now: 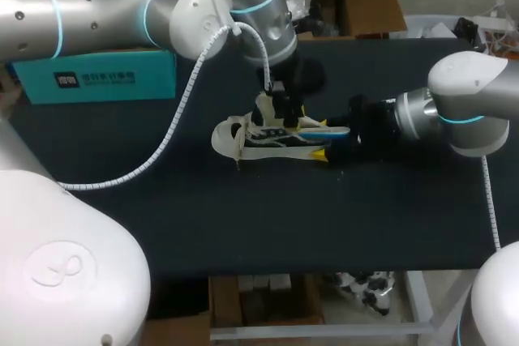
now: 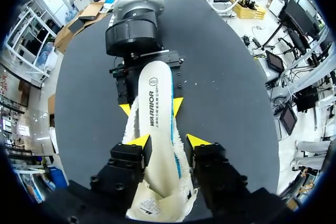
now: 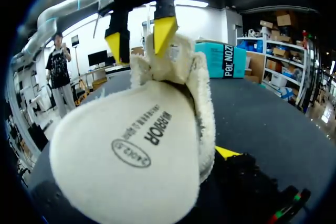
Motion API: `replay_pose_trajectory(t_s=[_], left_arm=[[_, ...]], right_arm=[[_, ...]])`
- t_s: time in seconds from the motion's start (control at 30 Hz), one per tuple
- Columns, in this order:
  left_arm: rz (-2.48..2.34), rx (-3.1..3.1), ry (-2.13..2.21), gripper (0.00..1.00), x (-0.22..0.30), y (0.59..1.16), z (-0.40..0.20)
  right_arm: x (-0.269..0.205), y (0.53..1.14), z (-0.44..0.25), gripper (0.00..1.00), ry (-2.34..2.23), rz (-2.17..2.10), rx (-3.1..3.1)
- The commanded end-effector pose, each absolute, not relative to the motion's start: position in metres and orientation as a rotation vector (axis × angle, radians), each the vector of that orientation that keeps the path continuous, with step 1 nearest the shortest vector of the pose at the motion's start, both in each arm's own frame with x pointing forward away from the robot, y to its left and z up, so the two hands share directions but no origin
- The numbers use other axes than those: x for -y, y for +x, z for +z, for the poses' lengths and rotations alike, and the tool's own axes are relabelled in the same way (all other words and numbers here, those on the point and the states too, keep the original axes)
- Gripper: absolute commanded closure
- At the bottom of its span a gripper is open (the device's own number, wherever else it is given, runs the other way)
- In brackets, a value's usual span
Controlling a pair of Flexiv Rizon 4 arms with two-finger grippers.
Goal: Open the shoe tongue, take the insole out of the shoe, put the insole back into the shoe, and pack the shoe into the shoebox
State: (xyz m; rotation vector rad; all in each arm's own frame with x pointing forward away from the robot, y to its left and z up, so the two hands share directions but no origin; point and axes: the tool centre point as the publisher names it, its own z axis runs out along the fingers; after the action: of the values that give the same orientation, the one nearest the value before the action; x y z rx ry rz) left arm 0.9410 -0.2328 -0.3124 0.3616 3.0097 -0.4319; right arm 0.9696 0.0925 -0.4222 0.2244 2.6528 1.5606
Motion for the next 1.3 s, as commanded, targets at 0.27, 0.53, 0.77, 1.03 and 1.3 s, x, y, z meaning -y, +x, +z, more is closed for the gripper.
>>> replay_pose_trajectory(t_s=[0.27,0.53,0.77,1.03,1.3], left_arm=[[-0.407,-2.927,0.352,0.59,0.246,0.924,-0.327],[-0.381,-2.858,0.285,0.59,0.258,0.937,-0.334],[-0.395,-2.86,0.279,0.58,0.264,0.948,-0.342],[-0.393,-2.858,0.291,0.59,0.273,0.954,-0.349],[-0.393,-2.86,0.272,1.0,0.273,0.961,-0.349]], right_arm=[[-0.091,0.968,-0.425,1.0,0.22,1.568,-2.649],[-0.091,0.968,-0.425,1.0,0.22,1.568,-2.649],[-0.091,0.968,-0.425,1.0,0.22,1.568,-2.649],[-0.091,0.968,-0.425,1.0,0.22,1.568,-2.649],[-0.091,0.968,-0.425,1.0,0.22,1.568,-2.649]])
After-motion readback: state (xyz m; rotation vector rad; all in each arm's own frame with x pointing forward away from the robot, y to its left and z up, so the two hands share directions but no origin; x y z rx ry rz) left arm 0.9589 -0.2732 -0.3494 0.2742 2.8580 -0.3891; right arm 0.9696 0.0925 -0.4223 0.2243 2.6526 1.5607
